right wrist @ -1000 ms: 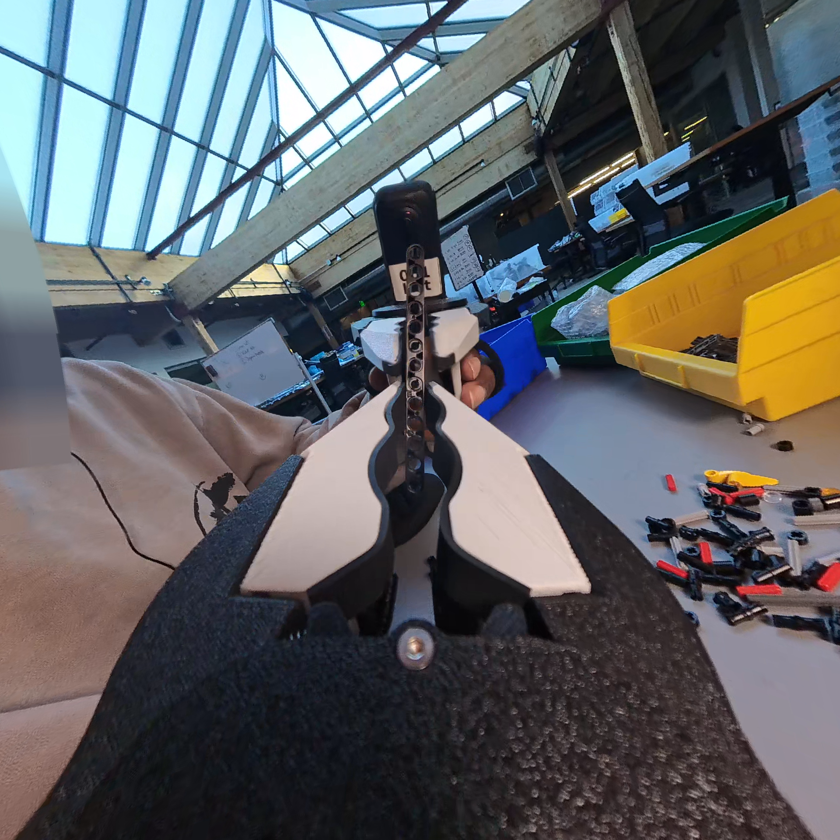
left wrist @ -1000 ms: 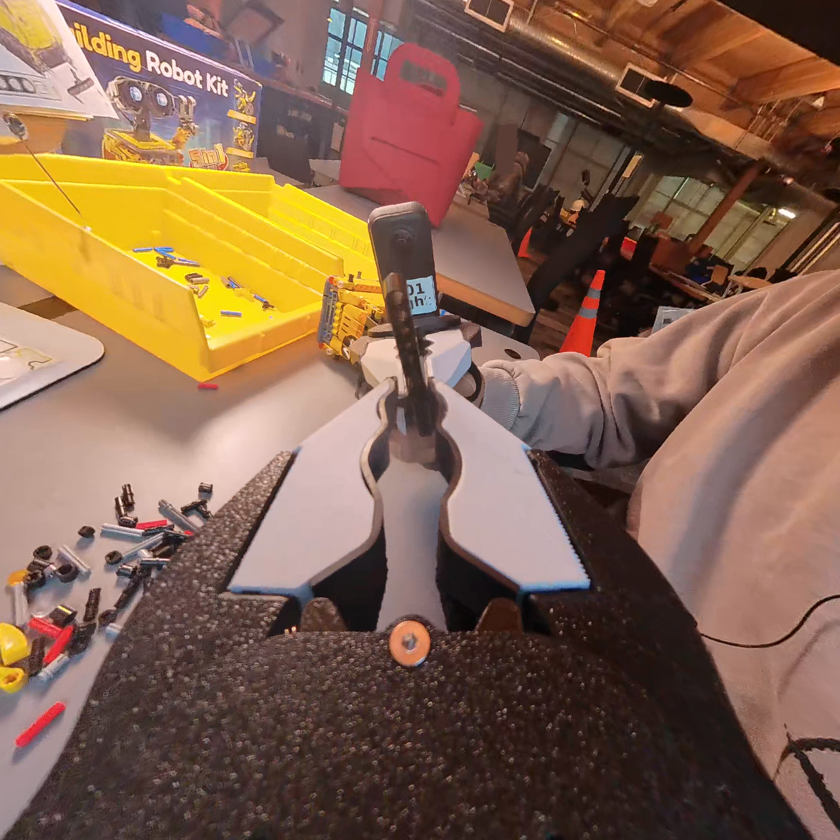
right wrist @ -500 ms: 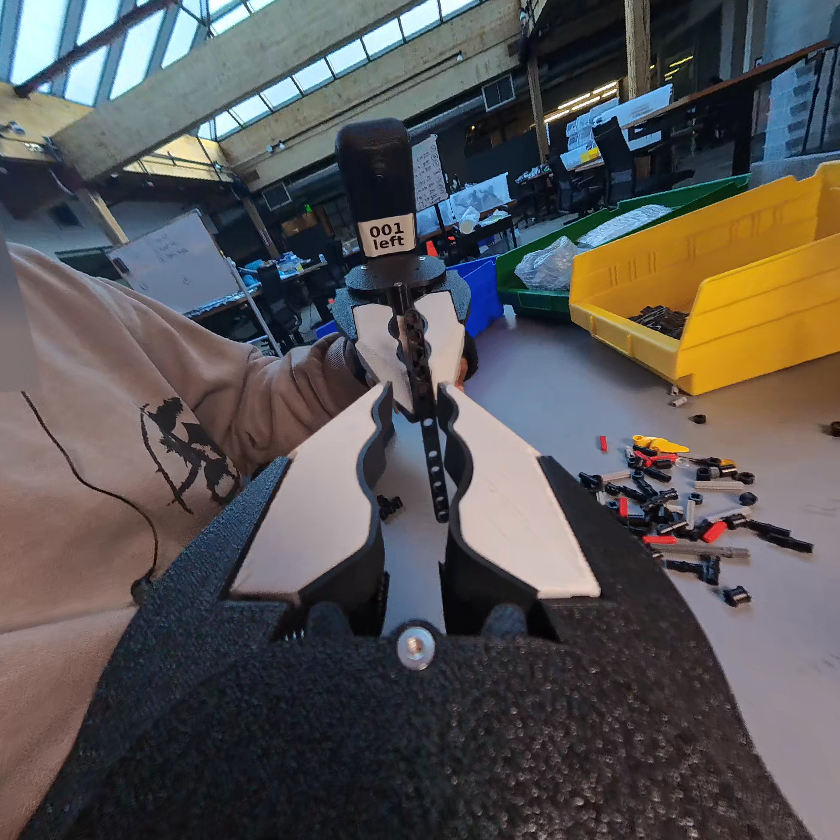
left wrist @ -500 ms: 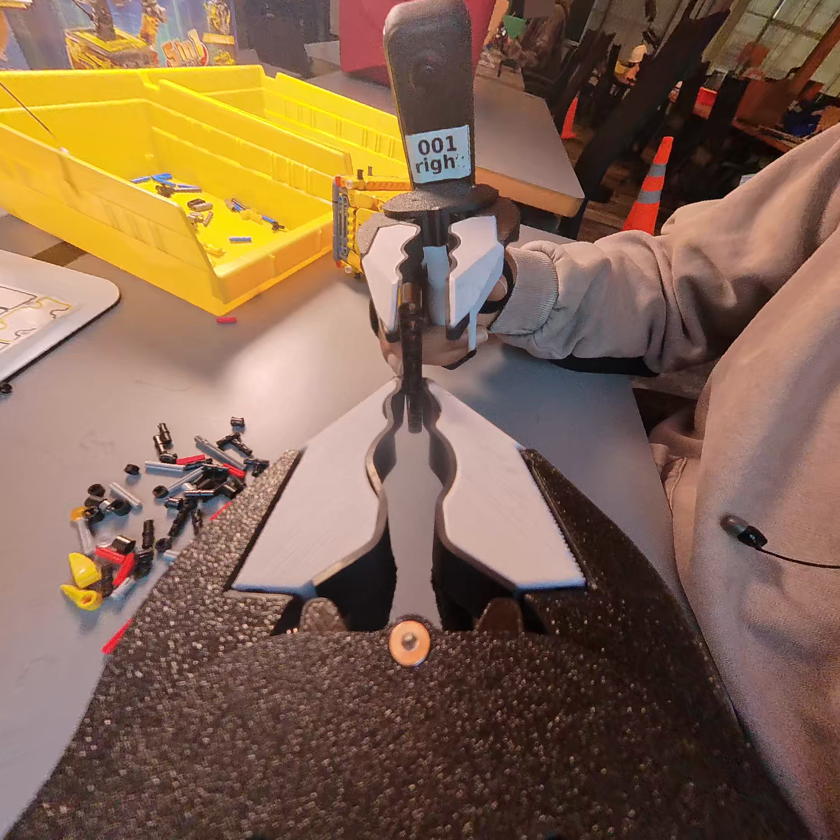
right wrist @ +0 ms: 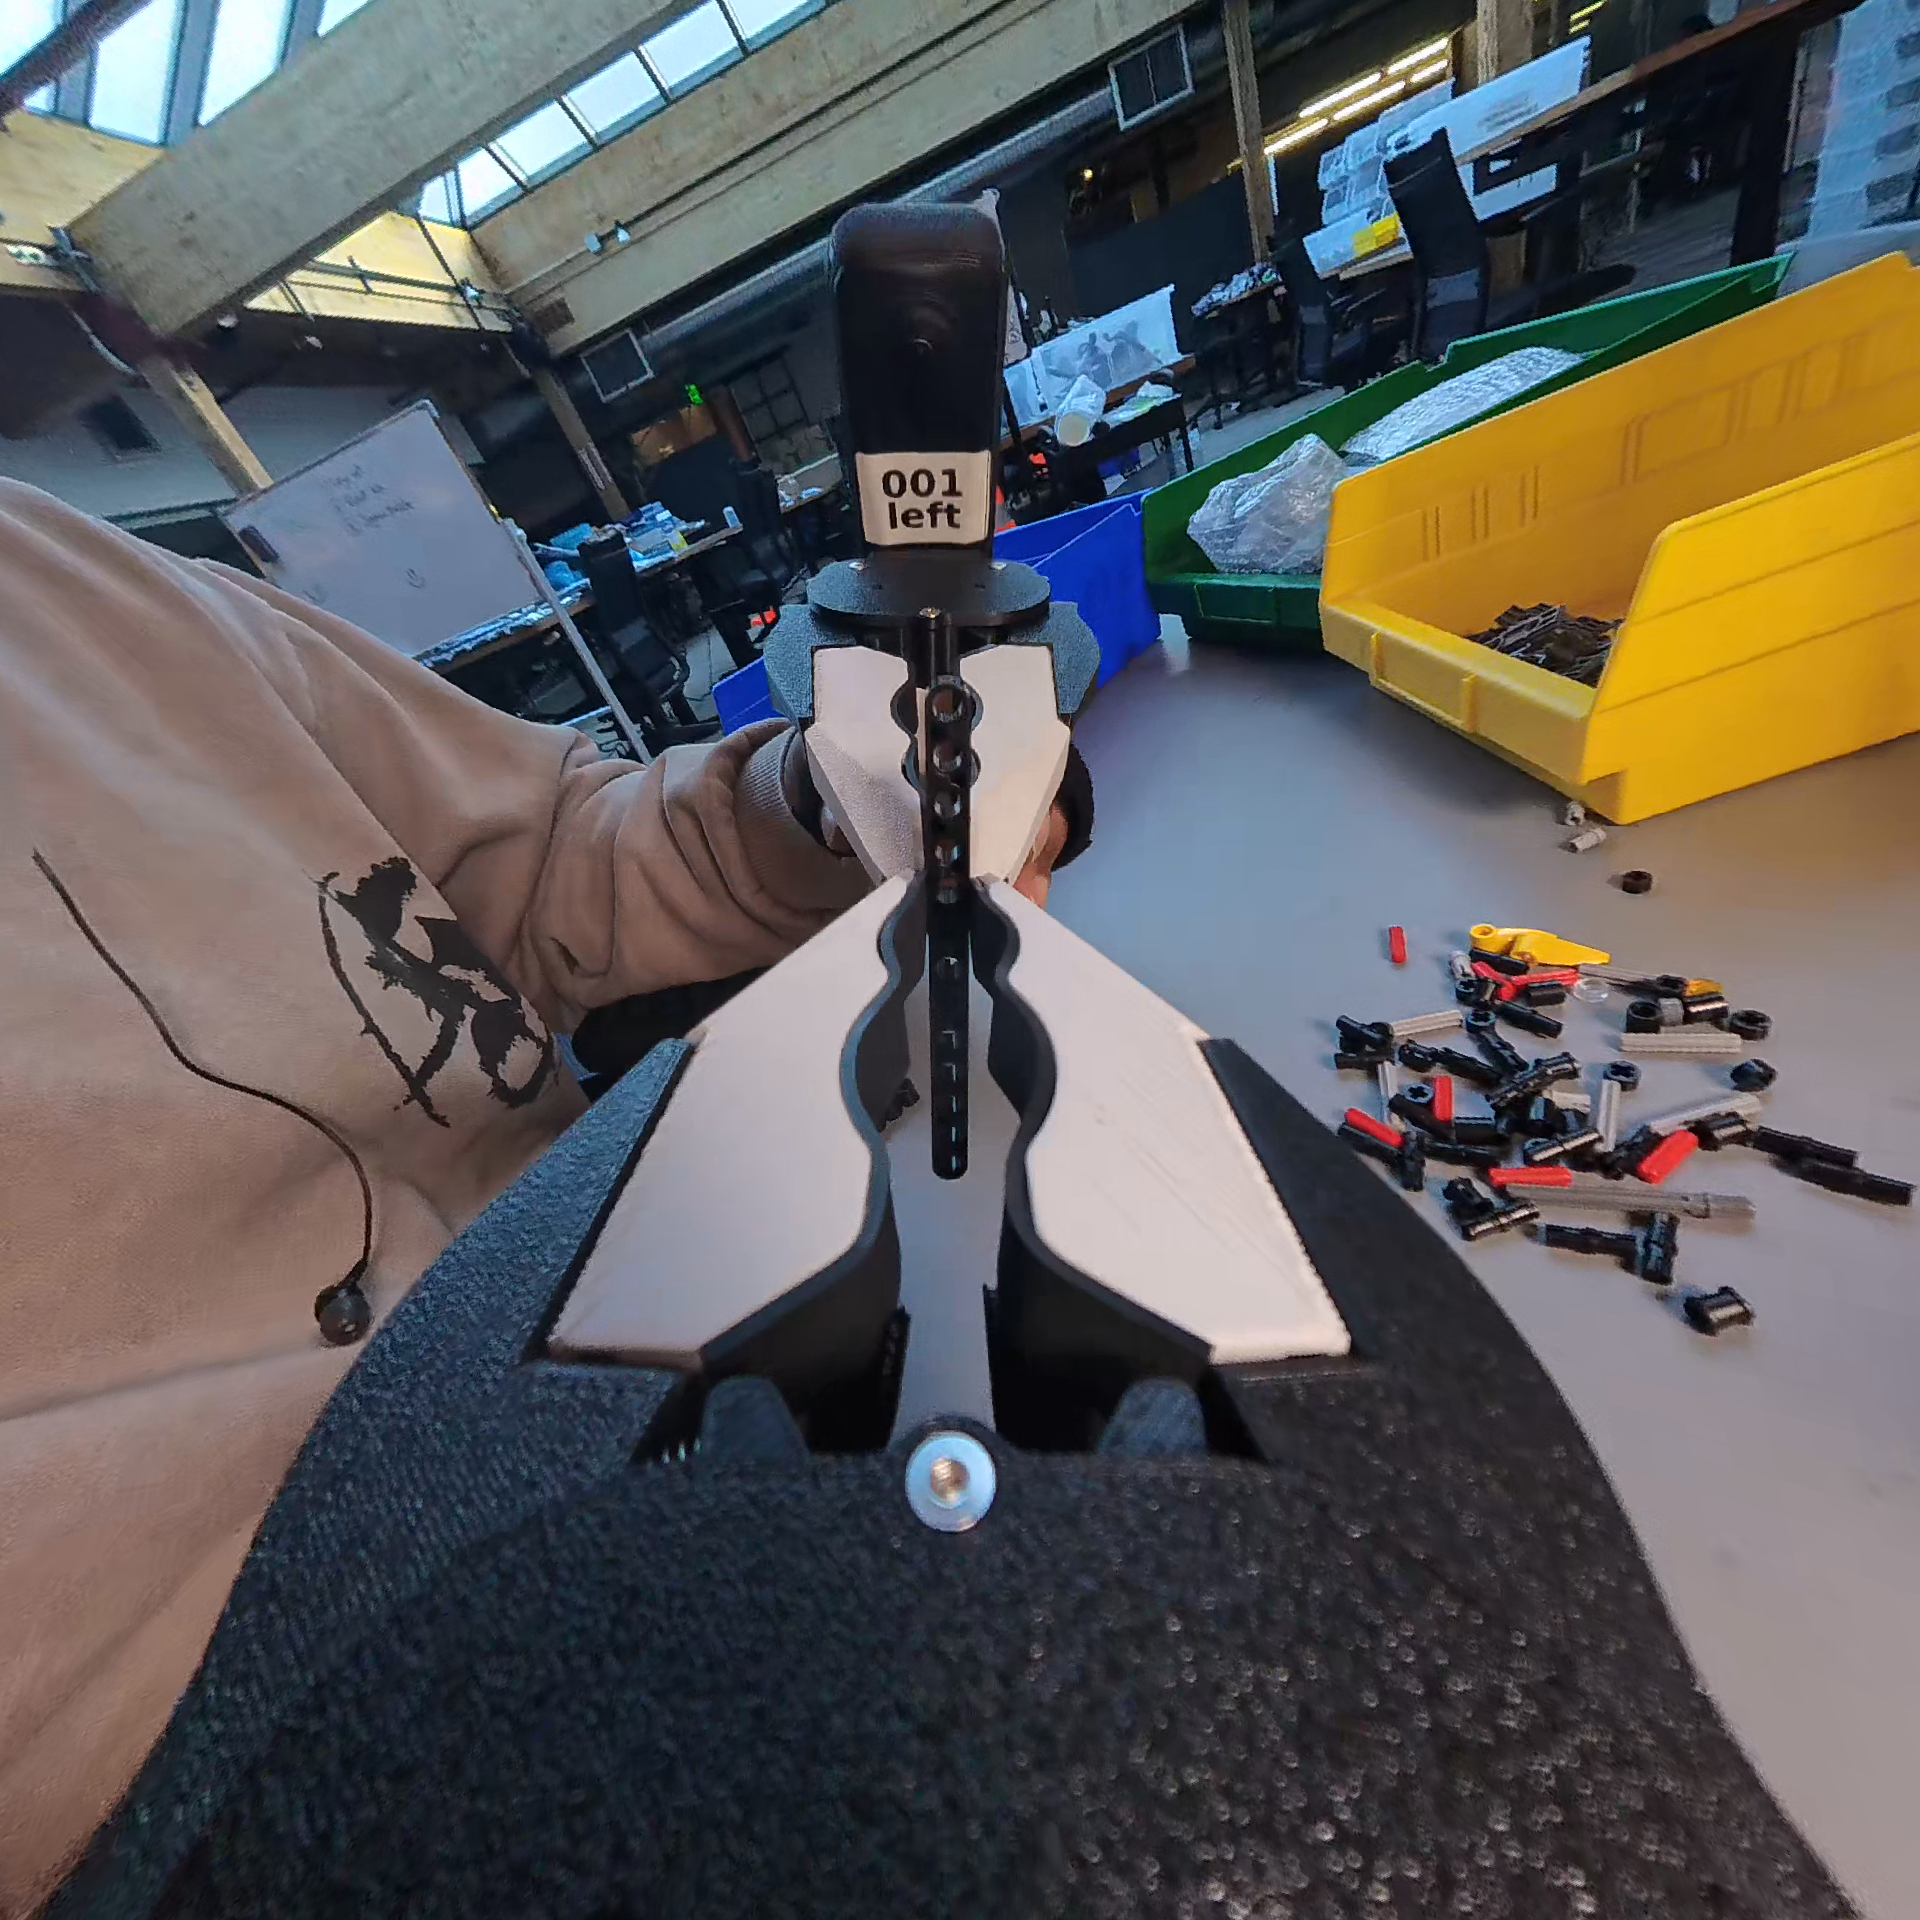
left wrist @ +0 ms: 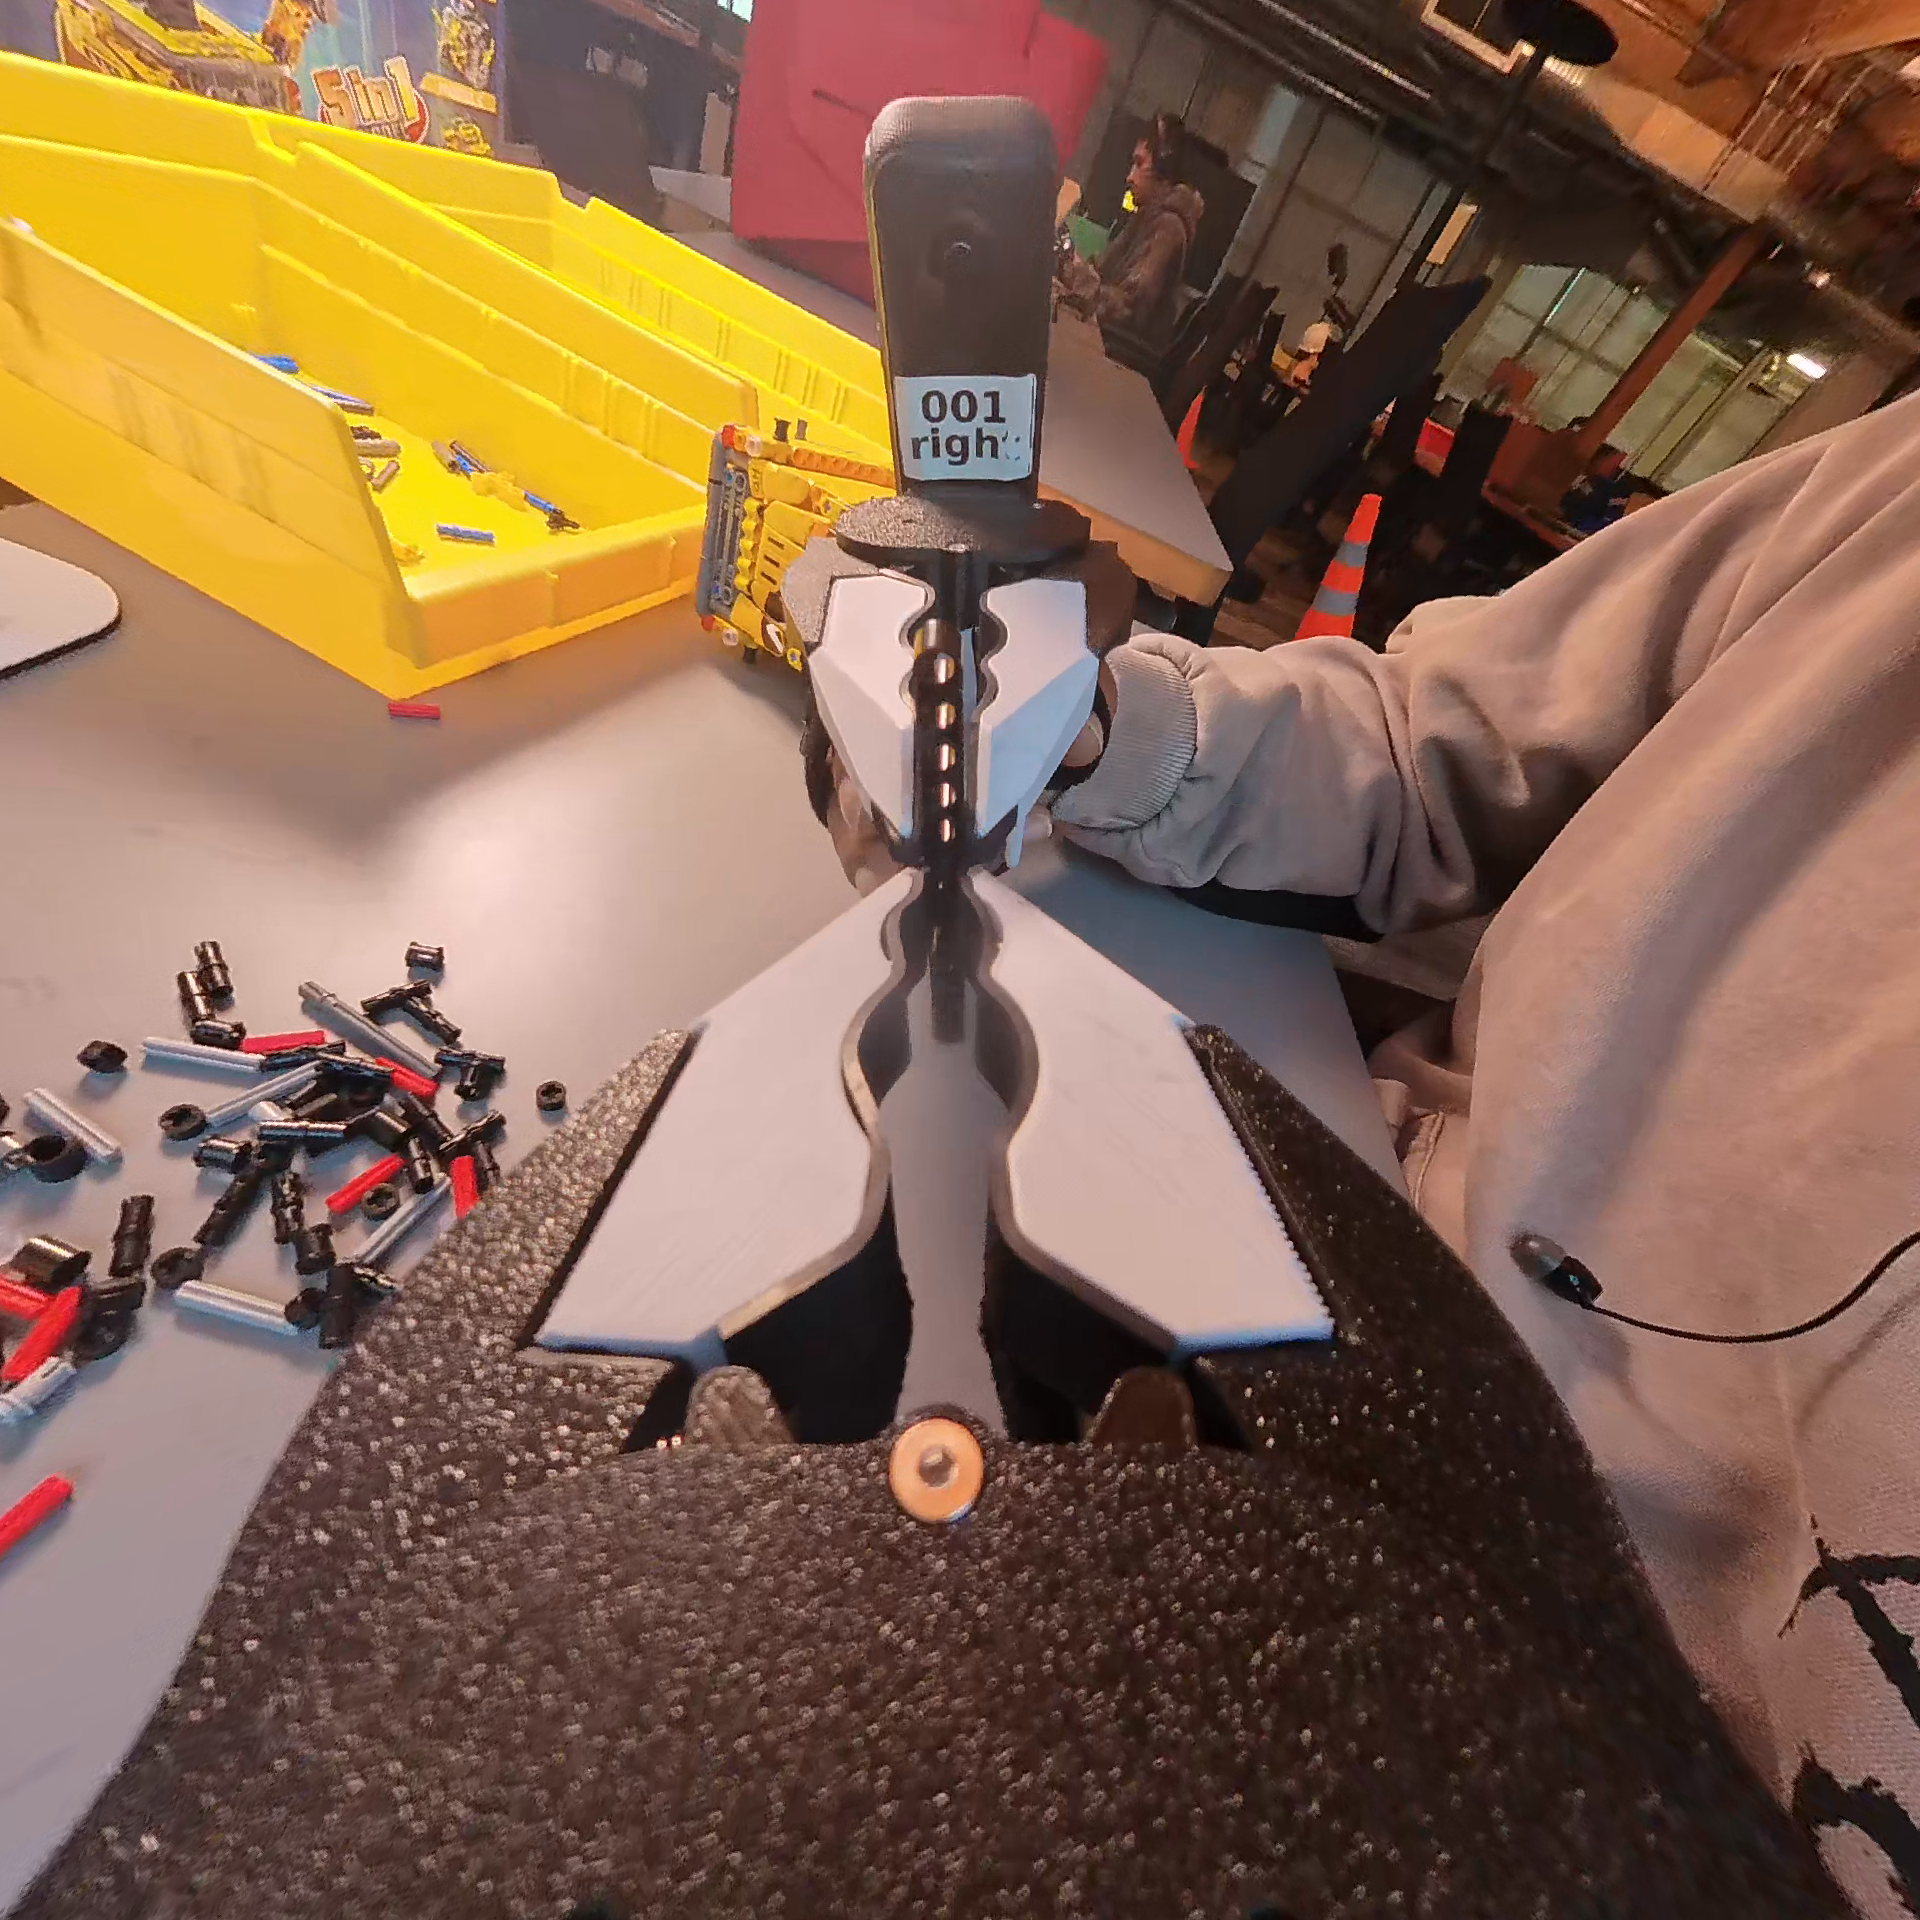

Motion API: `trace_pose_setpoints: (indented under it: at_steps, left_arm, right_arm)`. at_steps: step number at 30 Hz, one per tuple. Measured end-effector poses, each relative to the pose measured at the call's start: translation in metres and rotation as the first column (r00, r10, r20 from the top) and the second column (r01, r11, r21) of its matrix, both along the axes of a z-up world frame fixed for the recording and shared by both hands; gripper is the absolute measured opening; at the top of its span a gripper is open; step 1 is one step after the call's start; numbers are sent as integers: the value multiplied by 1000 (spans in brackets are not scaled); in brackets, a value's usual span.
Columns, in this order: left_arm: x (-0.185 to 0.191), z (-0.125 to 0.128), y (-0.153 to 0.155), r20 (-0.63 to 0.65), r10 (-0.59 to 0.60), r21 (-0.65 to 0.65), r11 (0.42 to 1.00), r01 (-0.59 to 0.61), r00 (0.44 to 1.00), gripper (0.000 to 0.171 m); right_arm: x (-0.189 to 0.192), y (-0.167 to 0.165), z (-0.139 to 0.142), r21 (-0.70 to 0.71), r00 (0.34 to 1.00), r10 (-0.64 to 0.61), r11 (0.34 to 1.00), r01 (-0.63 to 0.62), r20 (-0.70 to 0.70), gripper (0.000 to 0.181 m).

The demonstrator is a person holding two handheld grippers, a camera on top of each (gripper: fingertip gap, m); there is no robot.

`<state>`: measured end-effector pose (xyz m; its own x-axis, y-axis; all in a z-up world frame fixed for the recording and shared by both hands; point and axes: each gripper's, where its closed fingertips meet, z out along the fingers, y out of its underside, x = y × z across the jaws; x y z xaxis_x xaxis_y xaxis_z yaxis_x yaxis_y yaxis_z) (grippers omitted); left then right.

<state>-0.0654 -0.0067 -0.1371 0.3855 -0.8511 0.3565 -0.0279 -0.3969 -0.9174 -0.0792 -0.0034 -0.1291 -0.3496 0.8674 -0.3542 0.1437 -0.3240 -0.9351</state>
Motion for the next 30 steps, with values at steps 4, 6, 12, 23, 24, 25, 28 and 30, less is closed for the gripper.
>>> trace_pose_setpoints:
  at_steps: [4,6,12,23,24,25,28,30]
  left_arm:
    - [-1,11,3,83,22,-3,1000,-22,996,1]
    - [0,17,1,112,13,6,1000,-14,994,1]
    - [-65,101,-13,437,52,138,983,-124,898,1]
    - [-82,-80,97,-498,482,193,872,-450,720,5]
    - [-82,-86,98,-516,475,190,875,-445,713,5]
    - [-78,-87,97,-503,463,172,881,-440,730,9]
    - [-55,-69,85,-349,393,92,918,-386,851,25]
    - [-35,-44,69,-163,292,30,956,-291,942,30]
  right_arm:
    - [0,3,8,6,1000,-12,1000,12,-20,5]
    - [3,2,13,46,1000,-8,999,9,-16,5]
    - [38,19,64,107,988,-96,988,109,-118,4]
    - [33,52,33,58,965,-258,964,260,-40,5]
    - [32,56,30,21,962,-269,963,270,-42,5]
    - [31,59,26,-18,961,-274,962,274,-41,5]
    - [29,58,23,-115,968,-245,965,237,-58,6]
    - [26,53,21,-142,975,-215,968,205,-58,6]
